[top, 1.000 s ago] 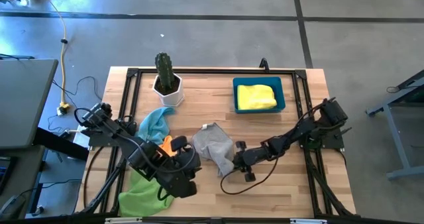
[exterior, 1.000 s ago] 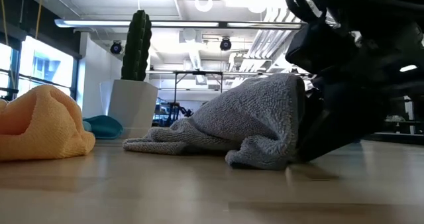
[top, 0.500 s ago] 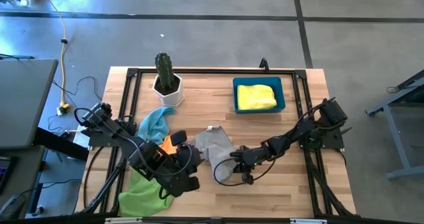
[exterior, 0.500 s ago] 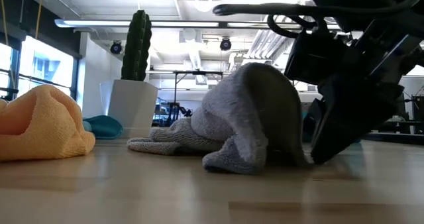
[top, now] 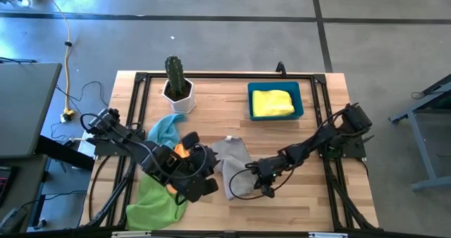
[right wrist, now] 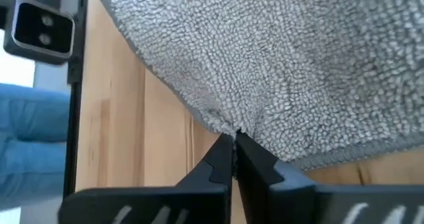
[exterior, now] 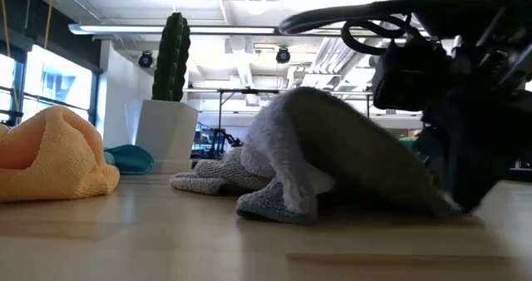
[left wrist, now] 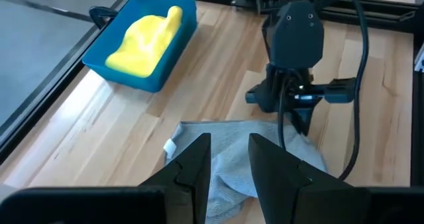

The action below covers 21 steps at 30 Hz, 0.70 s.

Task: Fold microfiber towels
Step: Fold the gray microfiber cloth

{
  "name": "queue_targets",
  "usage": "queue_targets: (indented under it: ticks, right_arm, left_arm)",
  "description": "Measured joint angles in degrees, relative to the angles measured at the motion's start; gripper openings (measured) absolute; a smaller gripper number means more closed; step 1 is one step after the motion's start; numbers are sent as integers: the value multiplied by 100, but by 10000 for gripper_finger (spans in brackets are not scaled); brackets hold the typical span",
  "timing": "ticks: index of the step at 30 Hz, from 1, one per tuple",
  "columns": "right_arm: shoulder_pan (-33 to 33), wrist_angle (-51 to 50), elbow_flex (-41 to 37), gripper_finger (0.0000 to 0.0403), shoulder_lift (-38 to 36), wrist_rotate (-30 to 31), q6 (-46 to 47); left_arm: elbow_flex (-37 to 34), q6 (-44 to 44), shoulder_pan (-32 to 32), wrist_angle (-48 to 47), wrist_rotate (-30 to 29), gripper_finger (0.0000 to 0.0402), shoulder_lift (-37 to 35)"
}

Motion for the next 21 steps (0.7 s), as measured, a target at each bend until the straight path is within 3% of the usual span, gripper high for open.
queue_targets:
  ticks: [6, 14, 21]
  right_arm:
    - [-32, -1465, 0, 1, -603, -11, -377]
    - [-189, -3789, -43, 0, -1595, 500, -981]
    - [-220, -4831, -57, 0, -2023, 765, -1163]
  left_arm:
    - [9, 35, 30, 5, 32, 92, 188]
    - [7, -6, 98, 13, 354, 92, 794]
    - [2, -532, 193, 44, 533, 92, 1237]
